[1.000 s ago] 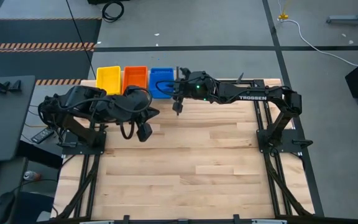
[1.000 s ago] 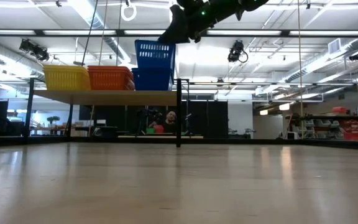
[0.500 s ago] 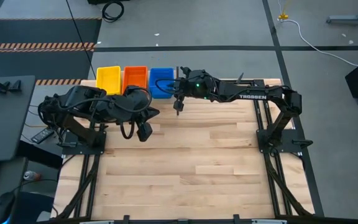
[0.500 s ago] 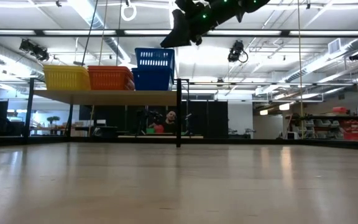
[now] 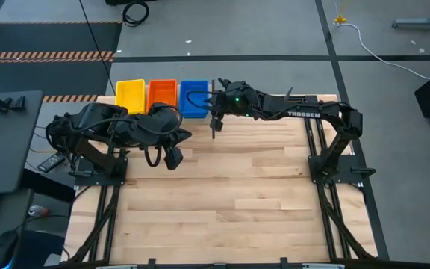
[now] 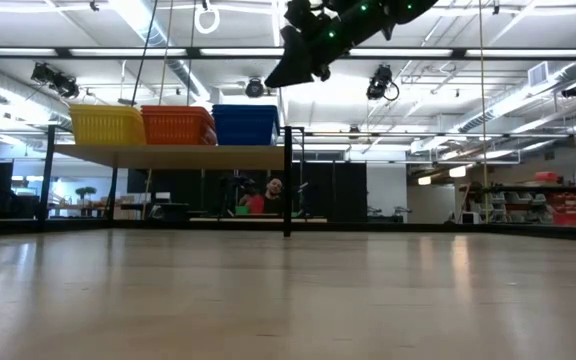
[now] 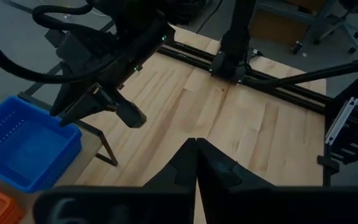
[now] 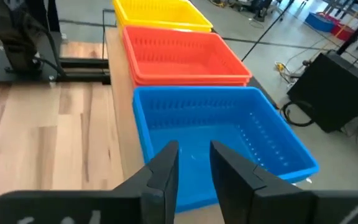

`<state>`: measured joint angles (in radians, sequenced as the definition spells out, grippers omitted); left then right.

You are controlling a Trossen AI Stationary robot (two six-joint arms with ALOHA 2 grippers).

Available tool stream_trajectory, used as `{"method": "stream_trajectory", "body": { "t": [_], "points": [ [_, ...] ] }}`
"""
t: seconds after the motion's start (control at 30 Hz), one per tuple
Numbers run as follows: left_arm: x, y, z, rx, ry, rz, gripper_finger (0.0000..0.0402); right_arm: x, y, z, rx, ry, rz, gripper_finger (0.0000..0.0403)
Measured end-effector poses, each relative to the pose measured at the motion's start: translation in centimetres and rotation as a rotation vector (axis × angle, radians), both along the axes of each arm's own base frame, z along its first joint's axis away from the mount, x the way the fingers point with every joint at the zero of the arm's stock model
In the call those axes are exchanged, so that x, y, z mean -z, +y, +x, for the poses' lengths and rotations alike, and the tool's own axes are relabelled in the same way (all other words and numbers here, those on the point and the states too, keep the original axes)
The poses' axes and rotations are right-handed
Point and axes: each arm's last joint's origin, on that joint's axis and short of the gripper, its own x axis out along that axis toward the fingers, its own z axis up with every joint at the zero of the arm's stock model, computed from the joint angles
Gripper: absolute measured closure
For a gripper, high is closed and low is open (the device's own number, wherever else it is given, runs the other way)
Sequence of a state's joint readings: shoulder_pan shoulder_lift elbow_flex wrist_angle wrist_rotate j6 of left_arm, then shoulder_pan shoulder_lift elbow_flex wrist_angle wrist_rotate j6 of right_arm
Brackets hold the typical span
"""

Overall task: Stack baskets on shelf by color
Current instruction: Return to Home Position

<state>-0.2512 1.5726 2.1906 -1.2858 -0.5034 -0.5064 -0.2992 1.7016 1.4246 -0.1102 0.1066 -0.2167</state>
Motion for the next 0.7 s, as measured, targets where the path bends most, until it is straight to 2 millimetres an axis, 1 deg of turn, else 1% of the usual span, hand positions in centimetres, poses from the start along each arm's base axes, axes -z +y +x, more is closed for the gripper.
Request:
{"method": "stream_trajectory", "body": {
  "t": [0.1, 0.17, 0.23, 0.33, 0.47, 0.53, 0.57, 0.63, 0.7],
  "points": [
    [0.1, 0.1, -0.1, 0.010, 0.023, 0.020, 0.0384, -0.6, 0.4, -0.2, 0.032, -0.065, 0.085, 0.0305],
    [0.4, 0.3, -0.2, 0.025, 0.068, 0.060, 0.0385, -1.7, 1.1, -0.7, 0.057, -0.131, 0.178, 0.0305],
    [0.7, 0.7, -0.5, 0.043, 0.136, 0.112, 0.0391, -2.6, 2.0, -1.4, 0.062, -0.149, 0.255, 0.0305],
    [1.1, 1.2, -0.9, 0.066, 0.217, 0.171, 0.0397, -3.1, 3.1, -2.8, 0.048, -0.089, 0.322, 0.0307],
    [1.6, 1.7, -1.8, 0.042, 0.206, 0.212, 0.0398, -4.3, 4.2, -5.5, 0.035, -0.010, 0.349, 0.0325],
    [2.6, 1.8, -2.4, 0.036, 0.164, 0.209, 0.0398, -4.2, 4.9, -7.0, 0.011, 0.009, 0.376, 0.0345],
    [3.4, 1.7, -2.8, 0.039, 0.143, 0.205, 0.0398, -4.1, 5.3, -7.9, 0.000, 0.004, 0.396, 0.0358],
    [5.5, 1.6, -3.7, 0.054, 0.087, 0.178, 0.0398, -3.9, 6.2, -9.8, -0.011, -0.026, 0.432, 0.0387],
    [7.8, 1.4, -4.7, 0.079, 0.004, 0.129, 0.0398, -3.5, 7.1, -11.9, -0.007, -0.068, 0.470, 0.0395]
  ]
}}
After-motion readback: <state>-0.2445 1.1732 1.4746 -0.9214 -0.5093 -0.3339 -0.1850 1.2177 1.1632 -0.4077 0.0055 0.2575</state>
